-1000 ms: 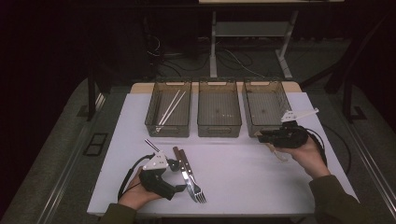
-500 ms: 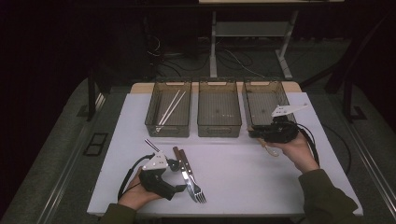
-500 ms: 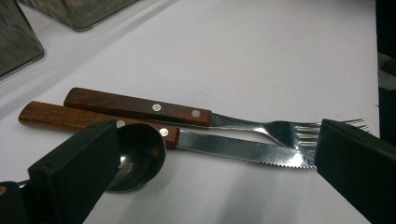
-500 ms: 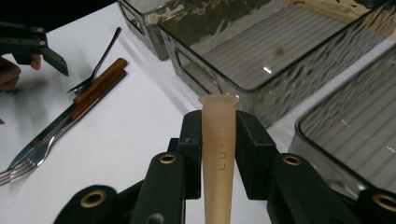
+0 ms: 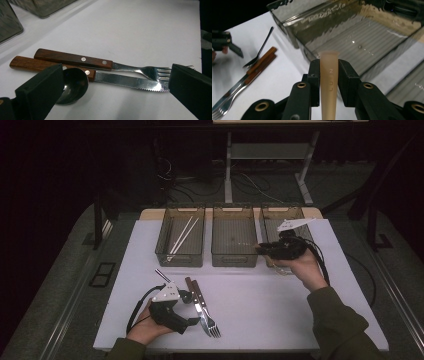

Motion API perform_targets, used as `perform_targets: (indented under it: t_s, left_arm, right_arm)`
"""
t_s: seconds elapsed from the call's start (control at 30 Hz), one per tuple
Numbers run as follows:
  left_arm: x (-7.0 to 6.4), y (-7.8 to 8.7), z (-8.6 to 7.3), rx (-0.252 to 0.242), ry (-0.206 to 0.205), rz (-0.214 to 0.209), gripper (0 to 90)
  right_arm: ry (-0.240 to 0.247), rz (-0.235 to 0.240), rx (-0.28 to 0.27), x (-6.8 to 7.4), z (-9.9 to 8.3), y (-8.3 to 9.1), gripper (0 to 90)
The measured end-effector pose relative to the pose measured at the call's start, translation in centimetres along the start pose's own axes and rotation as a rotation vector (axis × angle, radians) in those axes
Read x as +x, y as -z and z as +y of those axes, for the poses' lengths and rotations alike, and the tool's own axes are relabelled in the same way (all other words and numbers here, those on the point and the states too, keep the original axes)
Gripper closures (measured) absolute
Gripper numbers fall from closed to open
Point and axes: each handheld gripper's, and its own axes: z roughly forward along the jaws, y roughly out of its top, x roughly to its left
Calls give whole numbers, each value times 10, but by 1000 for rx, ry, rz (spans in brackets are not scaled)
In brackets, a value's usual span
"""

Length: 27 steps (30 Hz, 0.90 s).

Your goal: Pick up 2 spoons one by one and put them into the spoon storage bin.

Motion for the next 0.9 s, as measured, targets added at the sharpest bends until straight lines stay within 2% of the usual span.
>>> perform_targets:
  t_s: [0.27,0.5,0.77,0.8,0.83,0.9]
  left_arm:
    - [-1,0,1,-7,-2,-6,0]
    - [-2,1,1,-13,-5,-12,0]
    - [-2,2,1,-19,-7,-10,0]
    - [-2,2,1,-20,-7,-10,0]
    - [-2,2,1,-20,-7,-12,0]
    - [-1,2,1,-20,-7,-12,0]
  right_arm:
    - [25,-24,12,-1,33,-26,731]
    - [24,-51,26,-6,56,-51,731]
    - [8,-83,32,-15,69,-83,725]
    - [12,-105,31,-16,69,-87,713]
    - [11,-125,29,-17,68,-89,645]
    - [-35,-97,15,-20,67,-92,533]
